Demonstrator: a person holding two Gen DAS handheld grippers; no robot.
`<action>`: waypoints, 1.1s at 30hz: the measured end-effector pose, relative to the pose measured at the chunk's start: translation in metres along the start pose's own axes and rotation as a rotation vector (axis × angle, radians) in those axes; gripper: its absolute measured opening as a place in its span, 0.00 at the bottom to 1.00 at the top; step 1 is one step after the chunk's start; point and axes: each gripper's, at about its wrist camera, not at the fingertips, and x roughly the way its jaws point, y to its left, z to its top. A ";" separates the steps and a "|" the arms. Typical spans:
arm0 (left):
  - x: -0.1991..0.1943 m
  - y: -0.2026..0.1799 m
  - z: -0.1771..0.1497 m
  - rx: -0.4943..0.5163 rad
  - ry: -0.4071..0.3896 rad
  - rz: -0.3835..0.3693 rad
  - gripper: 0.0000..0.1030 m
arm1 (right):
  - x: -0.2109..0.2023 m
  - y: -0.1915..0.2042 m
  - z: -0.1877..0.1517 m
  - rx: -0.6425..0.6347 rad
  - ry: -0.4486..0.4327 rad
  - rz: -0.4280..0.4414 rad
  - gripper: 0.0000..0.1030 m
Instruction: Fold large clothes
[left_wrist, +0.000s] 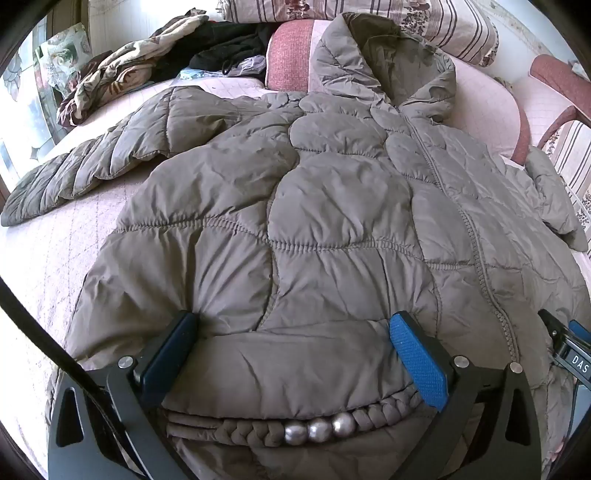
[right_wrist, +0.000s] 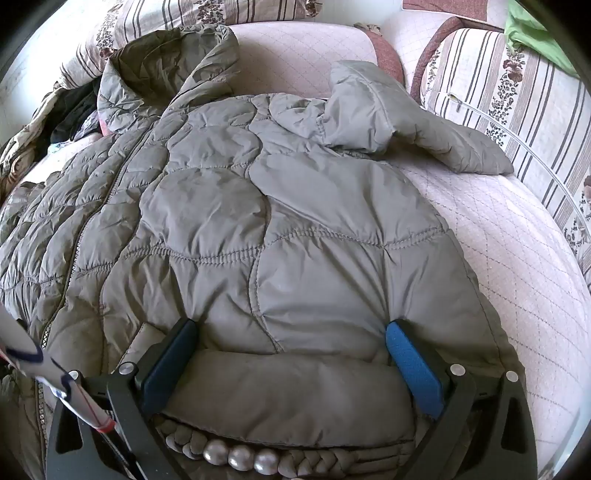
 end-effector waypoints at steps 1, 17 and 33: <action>0.000 0.000 0.000 0.001 0.000 0.001 1.00 | 0.000 0.000 0.000 0.000 0.000 0.000 1.00; -0.002 -0.001 0.002 0.014 0.011 0.021 1.00 | 0.000 0.000 0.000 0.000 0.001 0.000 1.00; 0.001 -0.002 0.000 0.013 0.015 0.027 1.00 | 0.006 -0.001 -0.003 0.001 0.001 0.001 1.00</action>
